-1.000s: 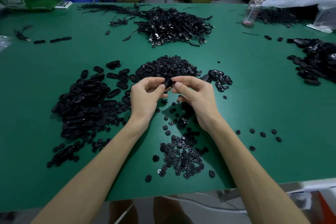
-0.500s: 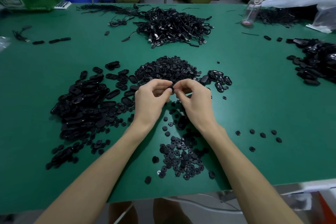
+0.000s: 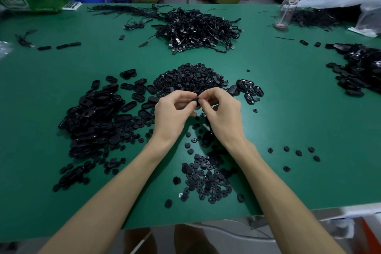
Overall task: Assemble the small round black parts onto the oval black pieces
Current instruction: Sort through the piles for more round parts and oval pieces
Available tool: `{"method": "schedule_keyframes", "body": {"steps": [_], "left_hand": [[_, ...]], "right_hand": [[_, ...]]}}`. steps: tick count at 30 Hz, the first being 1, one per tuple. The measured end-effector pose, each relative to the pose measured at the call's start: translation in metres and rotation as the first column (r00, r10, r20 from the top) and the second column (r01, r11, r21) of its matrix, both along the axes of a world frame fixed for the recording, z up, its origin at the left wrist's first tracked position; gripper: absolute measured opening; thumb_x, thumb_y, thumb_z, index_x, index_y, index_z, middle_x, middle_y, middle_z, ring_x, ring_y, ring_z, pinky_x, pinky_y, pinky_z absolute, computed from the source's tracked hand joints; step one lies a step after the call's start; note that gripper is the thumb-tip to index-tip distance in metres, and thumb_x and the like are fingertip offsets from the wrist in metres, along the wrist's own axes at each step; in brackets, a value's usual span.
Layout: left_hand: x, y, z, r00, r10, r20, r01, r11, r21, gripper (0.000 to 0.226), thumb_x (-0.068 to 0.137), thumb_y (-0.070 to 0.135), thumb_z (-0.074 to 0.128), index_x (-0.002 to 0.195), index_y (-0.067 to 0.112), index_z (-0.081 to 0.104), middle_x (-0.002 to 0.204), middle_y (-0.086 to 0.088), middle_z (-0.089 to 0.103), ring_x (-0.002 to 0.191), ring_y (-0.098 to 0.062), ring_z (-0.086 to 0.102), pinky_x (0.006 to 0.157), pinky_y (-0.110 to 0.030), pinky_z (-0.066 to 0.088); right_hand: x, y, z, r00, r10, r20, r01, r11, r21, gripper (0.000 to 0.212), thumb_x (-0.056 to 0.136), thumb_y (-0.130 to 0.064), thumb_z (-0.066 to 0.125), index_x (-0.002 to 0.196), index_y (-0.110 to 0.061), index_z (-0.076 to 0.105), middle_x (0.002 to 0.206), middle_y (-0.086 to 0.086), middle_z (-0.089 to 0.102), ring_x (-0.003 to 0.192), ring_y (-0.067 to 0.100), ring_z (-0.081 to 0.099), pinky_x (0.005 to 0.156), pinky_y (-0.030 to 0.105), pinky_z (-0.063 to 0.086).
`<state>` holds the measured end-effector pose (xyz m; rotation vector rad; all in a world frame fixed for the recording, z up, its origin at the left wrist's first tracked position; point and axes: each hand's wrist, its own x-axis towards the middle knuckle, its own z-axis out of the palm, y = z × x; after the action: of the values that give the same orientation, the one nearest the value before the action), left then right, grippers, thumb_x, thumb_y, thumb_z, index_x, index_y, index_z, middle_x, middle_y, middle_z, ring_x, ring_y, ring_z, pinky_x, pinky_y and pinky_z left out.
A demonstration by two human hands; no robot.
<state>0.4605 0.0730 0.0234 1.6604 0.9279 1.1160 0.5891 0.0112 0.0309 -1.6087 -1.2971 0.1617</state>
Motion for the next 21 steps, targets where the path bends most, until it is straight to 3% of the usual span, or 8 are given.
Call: {"method": "schedule_keyframes", "body": {"steps": [9,21], "left_hand": [[-0.0003,0.0014,-0.0004,0.998,-0.016,0.067,0.022,0.996,-0.088,0.021,0.088,-0.001,0.078,0.108,0.005,0.076,0.098,-0.006,0.078,0.091,-0.015,0.077,0.073,-0.025,0.062],[-0.001,0.0022,0.0003,0.993,-0.032,0.116,0.048,0.989,-0.142,0.02,0.089,-0.001,0.077,0.109,0.003,0.075,0.097,-0.008,0.079,0.09,-0.017,0.078,0.075,-0.028,0.063]], "right_hand": [[-0.0019,-0.0007,0.0034,0.996,-0.015,-0.089,0.013,1.0,-0.021,0.004,0.096,-0.011,0.069,0.097,-0.014,0.072,0.089,-0.007,0.072,0.083,0.007,0.067,0.078,0.024,0.054],[-0.0016,-0.0012,0.0033,0.998,0.003,-0.058,-0.005,1.0,-0.028,0.006,0.096,-0.011,0.069,0.096,-0.017,0.072,0.09,-0.006,0.072,0.084,0.007,0.067,0.077,0.021,0.054]]}}
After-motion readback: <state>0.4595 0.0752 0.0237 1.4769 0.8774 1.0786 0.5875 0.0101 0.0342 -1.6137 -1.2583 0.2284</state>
